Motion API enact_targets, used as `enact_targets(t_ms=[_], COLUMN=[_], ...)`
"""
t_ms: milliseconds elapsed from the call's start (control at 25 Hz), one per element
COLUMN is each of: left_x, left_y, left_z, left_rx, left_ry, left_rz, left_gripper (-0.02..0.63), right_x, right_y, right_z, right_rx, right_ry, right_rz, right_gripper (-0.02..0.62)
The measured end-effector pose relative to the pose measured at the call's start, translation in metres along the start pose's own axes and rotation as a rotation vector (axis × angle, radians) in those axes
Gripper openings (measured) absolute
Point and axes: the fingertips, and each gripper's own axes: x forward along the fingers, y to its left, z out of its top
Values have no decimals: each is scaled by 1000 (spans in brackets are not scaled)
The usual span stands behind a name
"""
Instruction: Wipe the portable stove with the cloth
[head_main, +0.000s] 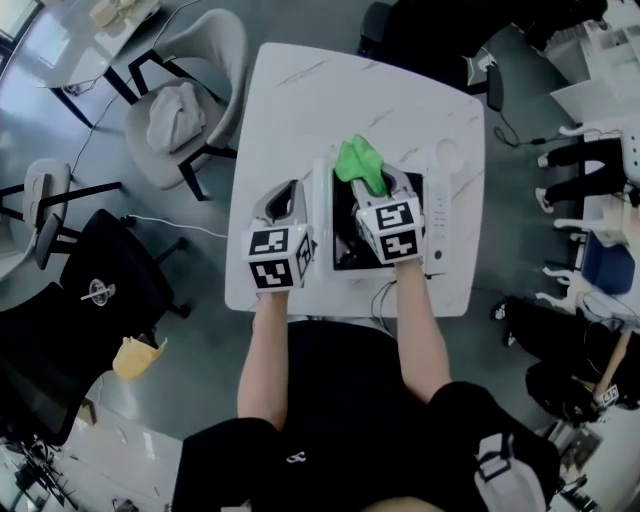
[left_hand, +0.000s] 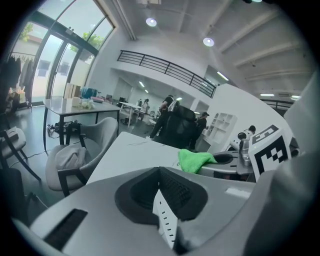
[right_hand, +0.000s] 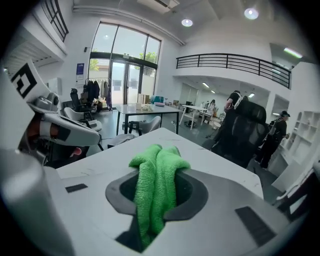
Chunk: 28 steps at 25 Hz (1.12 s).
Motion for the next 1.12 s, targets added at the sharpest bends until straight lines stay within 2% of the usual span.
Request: enact_targets(t_ms=[160, 280, 360, 560, 840, 1120], left_x=[4, 9, 12, 19, 23, 18], left_y=[-4, -8, -10, -20, -45, -54], left_z=[-3, -1, -1, -8, -9, -9], left_rx=[1, 4, 11, 23, 60, 59], left_ry=[20, 22, 24, 40, 42, 25], left_rz=[-23, -26, -23, -35, -48, -25], left_gripper=[-5, -5, -5, -5, -5, -5], right_x=[10, 14, 15, 10, -5, -28], right_y=[2, -5, -12, -31, -71, -109], right_z=[-17, -27, -33, -46, -63, -70], right_rx=[-59, -56, -70, -203, -153, -104], right_ry=[73, 114, 138, 177, 193, 140], right_rz=[47, 55, 50, -4, -73, -211], right_gripper=[66, 66, 66, 66, 66, 66])
